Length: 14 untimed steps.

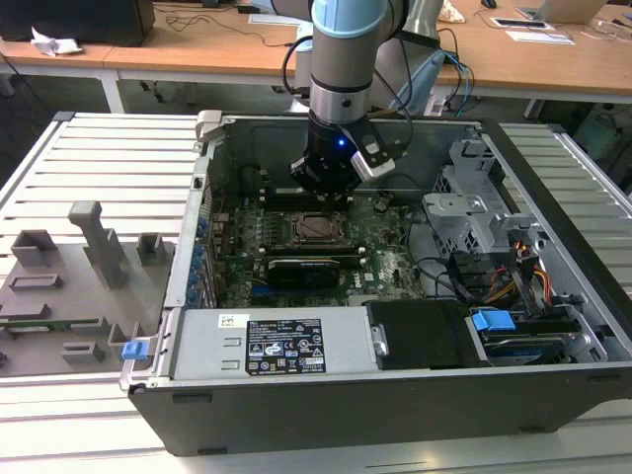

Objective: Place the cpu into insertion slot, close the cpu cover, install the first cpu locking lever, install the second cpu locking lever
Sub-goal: 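Install the second cpu locking lever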

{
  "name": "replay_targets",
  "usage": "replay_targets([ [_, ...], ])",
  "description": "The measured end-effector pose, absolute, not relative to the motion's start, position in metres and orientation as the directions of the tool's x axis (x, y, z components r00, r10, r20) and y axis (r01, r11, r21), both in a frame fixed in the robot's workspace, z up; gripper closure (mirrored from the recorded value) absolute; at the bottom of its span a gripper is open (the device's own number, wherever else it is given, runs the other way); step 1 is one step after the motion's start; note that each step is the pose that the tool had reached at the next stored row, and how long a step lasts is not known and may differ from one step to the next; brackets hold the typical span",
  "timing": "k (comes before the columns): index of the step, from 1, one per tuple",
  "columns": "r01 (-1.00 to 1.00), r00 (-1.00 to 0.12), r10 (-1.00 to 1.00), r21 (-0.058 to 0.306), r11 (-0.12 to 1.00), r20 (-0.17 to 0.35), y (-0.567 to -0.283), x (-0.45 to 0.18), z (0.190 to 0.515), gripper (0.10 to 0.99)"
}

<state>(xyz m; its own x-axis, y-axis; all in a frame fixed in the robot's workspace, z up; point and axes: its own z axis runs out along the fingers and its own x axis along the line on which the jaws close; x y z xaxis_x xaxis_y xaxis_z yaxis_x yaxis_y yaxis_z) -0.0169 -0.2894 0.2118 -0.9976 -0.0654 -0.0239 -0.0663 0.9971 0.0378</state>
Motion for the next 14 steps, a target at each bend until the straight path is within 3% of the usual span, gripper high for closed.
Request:
replay_targets([
  [14, -0.066, -0.998, -0.065, 0.038, 0.997, -0.024, -0.296, -0.017, 0.225, 0.980],
])
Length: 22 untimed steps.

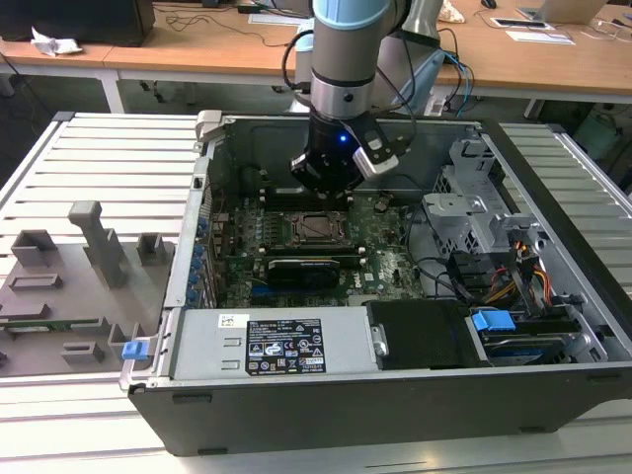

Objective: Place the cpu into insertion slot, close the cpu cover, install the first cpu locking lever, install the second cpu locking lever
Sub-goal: 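Install the second cpu locking lever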

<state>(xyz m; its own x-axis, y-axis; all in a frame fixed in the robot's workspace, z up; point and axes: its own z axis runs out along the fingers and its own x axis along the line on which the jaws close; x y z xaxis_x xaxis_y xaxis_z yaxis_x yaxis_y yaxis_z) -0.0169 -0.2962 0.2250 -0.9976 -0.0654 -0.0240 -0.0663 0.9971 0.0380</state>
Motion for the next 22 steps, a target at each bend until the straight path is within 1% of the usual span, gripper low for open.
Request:
replay_targets([
  [2, -0.066, -0.998, -0.066, 0.038, 0.997, -0.024, -0.296, -0.017, 0.233, 0.980],
  [11, -0.066, -0.998, -0.065, 0.038, 0.997, -0.024, -0.309, -0.017, 0.233, 0.980],
  [14, -0.066, -0.998, -0.065, 0.038, 0.997, -0.024, -0.311, -0.017, 0.233, 0.980],
  [17, -0.066, -0.998, -0.065, 0.038, 0.997, -0.024, -0.311, -0.017, 0.242, 0.980],
  [22, -0.066, -0.998, -0.065, 0.038, 0.997, -0.024, -0.313, -0.017, 0.243, 0.980],
])
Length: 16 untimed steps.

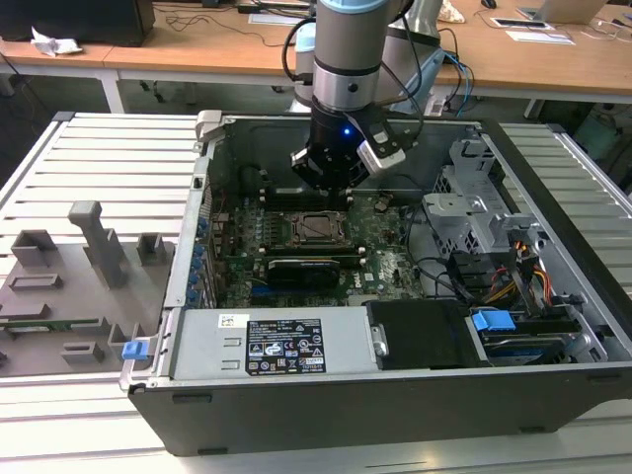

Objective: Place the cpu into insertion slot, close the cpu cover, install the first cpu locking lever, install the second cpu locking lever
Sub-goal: 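Install the second cpu locking lever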

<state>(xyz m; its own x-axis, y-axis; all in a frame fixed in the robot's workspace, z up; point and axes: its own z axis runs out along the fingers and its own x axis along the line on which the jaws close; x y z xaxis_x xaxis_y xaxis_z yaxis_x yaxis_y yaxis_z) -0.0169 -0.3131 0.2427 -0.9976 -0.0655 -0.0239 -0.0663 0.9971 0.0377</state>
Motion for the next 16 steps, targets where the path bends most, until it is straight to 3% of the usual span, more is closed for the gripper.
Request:
replay_targets([
  [16, -0.066, -0.998, -0.065, 0.038, 0.997, -0.021, -0.333, -0.017, 0.243, 0.980],
])
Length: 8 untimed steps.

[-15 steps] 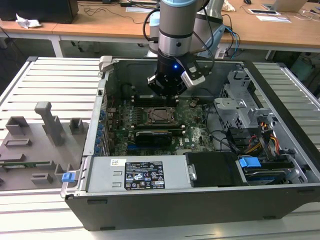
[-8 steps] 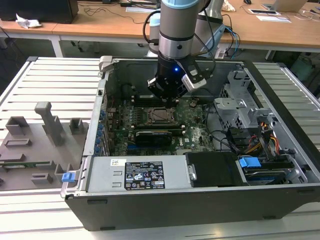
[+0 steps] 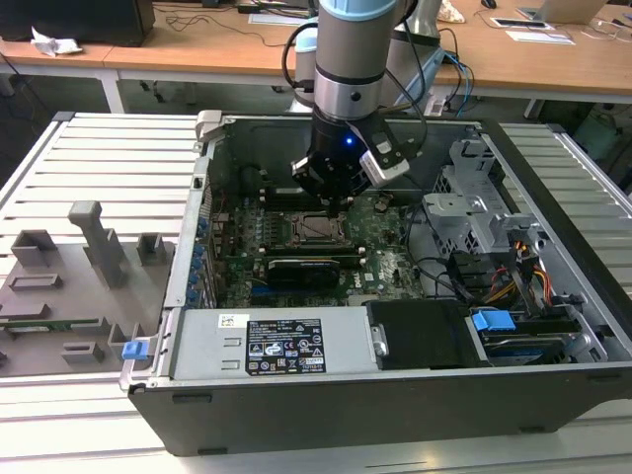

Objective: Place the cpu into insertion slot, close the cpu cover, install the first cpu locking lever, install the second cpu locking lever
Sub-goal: 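Install the second cpu locking lever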

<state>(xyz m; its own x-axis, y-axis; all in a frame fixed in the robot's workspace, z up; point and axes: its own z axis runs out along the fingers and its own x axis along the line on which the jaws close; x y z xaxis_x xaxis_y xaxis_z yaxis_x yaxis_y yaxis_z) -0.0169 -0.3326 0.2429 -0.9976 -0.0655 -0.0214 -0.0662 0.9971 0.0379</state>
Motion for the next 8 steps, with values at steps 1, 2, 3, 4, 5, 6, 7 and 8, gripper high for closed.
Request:
replay_targets([
  [1, -0.066, -0.998, -0.065, 0.038, 0.997, -0.021, -0.3334, -0.0169, 0.2429, 0.980],
  [2, -0.066, -0.998, -0.065, 0.038, 0.997, -0.021, -0.3339, -0.0170, 0.2430, 0.980],
  [3, -0.066, -0.998, -0.065, 0.038, 0.997, -0.021, -0.3341, -0.0170, 0.2429, 0.980],
  [4, -0.066, -0.998, -0.065, 0.037, 0.997, -0.021, -0.3346, -0.0169, 0.2430, 0.980],
  [5, -0.066, -0.998, -0.066, 0.037, 0.997, -0.021, -0.3352, -0.0169, 0.2430, 0.980],
  [6, -0.066, -0.998, -0.066, 0.037, 0.997, -0.021, -0.3359, -0.0169, 0.2430, 0.980],
  [7, -0.066, -0.998, -0.065, 0.037, 0.997, -0.021, -0.3366, -0.0169, 0.2430, 0.980],
  [8, -0.066, -0.998, -0.066, 0.037, 0.997, -0.021, -0.3383, -0.0169, 0.2430, 0.980],
])
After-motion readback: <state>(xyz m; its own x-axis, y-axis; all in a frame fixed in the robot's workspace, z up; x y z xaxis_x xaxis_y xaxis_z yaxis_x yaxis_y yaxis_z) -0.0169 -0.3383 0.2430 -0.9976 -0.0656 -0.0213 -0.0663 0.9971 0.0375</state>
